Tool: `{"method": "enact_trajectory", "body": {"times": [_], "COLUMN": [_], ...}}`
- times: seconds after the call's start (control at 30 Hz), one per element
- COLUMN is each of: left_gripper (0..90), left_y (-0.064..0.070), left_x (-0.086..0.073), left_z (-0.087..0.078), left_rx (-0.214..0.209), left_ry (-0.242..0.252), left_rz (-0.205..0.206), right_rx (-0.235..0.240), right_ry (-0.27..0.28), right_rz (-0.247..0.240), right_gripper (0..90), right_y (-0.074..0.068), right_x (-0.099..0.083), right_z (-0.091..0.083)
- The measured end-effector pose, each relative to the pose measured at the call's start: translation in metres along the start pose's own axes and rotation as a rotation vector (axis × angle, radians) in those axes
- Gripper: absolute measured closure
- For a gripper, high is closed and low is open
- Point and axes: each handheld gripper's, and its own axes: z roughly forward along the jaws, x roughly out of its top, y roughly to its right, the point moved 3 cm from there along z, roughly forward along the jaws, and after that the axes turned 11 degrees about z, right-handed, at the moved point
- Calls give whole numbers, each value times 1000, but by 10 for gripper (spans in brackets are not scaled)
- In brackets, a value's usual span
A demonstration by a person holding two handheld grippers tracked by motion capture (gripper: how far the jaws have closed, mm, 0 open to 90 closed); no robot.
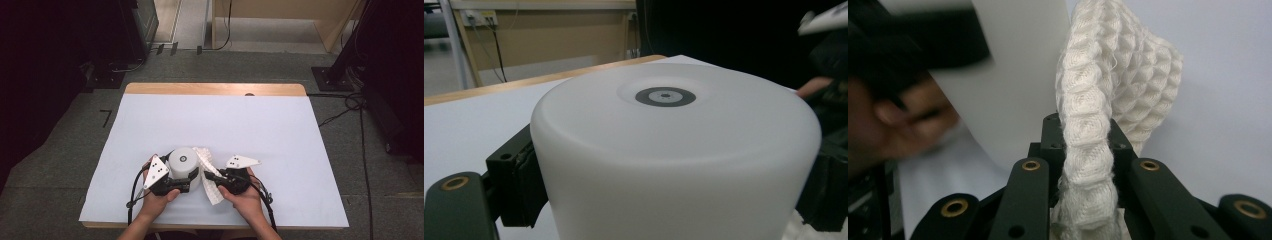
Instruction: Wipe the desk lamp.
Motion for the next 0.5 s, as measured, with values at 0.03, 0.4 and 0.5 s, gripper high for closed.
{"method": "enact_trajectory", "body": {"times": [0.03,0.4,0.5], "left_gripper": [88,88,87], "left_y": [0,-4,-1], "left_x": [0,-12,-13], "left_z": [0,5,3], "left_rx": [1,21,20], "left_ry": [3,-28,-34], "left_rz": [0,40,73], "right_rx": [-11,-18,-45], "right_ry": [-31,130,137], "right_rz": [5,-14,2], "right_gripper": [777,777,777], "right_y": [3,3,9], "right_x": [-4,12,10], "right_z": [5,-18,-19]}}
